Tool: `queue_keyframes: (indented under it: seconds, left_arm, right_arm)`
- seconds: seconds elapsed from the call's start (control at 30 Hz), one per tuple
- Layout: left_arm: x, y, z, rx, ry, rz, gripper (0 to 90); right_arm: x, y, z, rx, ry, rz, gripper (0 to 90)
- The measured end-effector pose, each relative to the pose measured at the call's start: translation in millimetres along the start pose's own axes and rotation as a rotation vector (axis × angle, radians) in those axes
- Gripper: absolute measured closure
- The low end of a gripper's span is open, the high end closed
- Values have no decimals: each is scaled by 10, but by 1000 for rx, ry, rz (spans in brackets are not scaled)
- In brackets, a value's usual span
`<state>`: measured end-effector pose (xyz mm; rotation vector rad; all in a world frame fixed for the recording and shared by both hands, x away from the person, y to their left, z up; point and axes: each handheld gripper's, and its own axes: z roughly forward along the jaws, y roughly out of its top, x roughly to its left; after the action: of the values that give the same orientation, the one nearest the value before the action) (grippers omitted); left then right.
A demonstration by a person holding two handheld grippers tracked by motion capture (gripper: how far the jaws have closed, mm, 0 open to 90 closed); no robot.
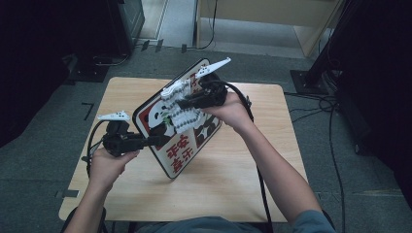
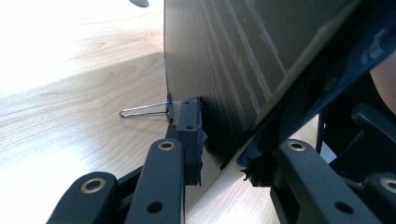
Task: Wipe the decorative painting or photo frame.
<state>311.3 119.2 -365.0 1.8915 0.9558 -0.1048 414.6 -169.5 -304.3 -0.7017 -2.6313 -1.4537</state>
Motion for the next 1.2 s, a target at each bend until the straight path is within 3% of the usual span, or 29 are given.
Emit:
queue_keyframes:
  seconds: [1.2]
  left_arm:
    - [-6, 3, 3, 3, 0, 4, 724]
  right_arm:
    - [-86, -474, 155, 29, 13, 36, 764]
